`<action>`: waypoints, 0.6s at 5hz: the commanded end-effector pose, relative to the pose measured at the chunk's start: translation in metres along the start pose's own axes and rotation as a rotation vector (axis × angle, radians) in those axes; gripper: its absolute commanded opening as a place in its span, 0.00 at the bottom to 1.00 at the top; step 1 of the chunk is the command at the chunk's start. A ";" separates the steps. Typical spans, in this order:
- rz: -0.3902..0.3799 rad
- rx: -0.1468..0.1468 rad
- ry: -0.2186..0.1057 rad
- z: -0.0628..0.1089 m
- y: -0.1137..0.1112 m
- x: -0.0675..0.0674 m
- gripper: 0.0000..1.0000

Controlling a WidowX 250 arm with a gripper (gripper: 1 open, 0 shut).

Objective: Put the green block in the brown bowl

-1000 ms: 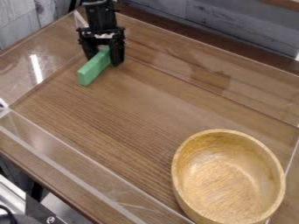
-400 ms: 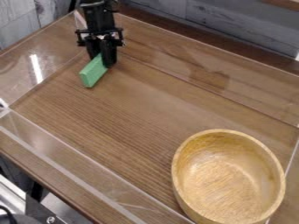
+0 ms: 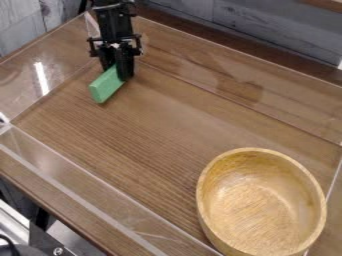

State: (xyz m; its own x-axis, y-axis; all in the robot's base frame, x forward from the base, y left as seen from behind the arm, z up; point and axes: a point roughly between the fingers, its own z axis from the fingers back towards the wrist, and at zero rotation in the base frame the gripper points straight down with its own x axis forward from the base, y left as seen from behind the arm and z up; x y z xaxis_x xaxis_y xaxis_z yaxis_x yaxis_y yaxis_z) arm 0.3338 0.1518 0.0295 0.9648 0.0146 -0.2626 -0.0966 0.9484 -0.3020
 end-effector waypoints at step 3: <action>-0.103 0.035 -0.060 0.051 -0.041 -0.018 0.00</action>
State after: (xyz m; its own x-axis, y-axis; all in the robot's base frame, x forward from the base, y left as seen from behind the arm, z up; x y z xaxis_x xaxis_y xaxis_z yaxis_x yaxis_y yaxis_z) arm 0.3272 0.1281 0.0604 0.9643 -0.0666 -0.2561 -0.0222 0.9440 -0.3293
